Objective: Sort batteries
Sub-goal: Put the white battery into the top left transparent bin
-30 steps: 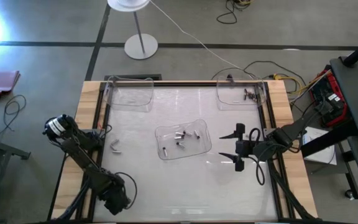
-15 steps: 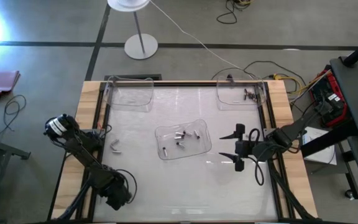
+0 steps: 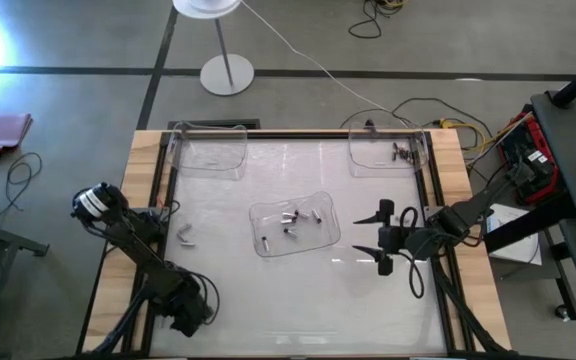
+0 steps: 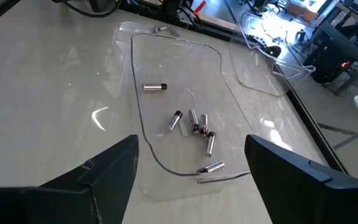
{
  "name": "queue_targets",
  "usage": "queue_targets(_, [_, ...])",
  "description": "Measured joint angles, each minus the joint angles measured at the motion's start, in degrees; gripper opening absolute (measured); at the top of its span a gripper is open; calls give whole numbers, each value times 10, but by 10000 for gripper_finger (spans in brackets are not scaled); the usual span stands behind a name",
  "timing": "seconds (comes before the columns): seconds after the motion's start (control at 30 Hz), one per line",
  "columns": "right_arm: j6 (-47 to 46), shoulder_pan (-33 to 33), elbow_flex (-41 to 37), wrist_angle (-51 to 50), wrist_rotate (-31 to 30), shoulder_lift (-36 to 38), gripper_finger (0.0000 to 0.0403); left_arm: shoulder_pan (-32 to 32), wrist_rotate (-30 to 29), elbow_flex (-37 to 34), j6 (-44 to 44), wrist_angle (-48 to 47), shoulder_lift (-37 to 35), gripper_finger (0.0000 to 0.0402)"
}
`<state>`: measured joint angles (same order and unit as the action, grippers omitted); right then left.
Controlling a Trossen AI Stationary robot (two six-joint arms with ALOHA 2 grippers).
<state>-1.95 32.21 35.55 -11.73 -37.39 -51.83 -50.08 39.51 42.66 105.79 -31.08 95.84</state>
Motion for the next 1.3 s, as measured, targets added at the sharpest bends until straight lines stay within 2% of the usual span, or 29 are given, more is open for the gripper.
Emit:
queue_targets(0.13, [0, 0, 0, 0, 0, 0, 275, 6, -7, 10, -4, 15, 5, 219])
queue_targets(0.37, [0, 0, 0, 0, 0, 0, 280, 8, -27, 21, -3, 18, 8, 143])
queue_targets(0.53, [-5, 0, 0, 0, 0, 0, 286, 8, -59, 28, 0, 31, 8, 115])
queue_targets(0.8, [-6, 0, 0, -1, 0, 0, 283, 6, -56, 41, -11, 34, 22, 111])
queue_targets(0.93, [-5, 0, 0, 0, 0, 0, 276, 2, -70, 59, -44, -18, 24, 117])
queue_targets(1.13, [-6, 0, 0, 0, 0, 0, 278, -12, -115, 151, -81, -74, 34, 138])
queue_targets(1.2, [-6, 0, 0, 0, 0, 0, 282, -29, -108, 183, -90, -78, 57, 144])
queue_targets(1.3, [-4, 0, 0, 0, 0, 0, 287, -54, -78, 232, -106, -131, 101, 149])
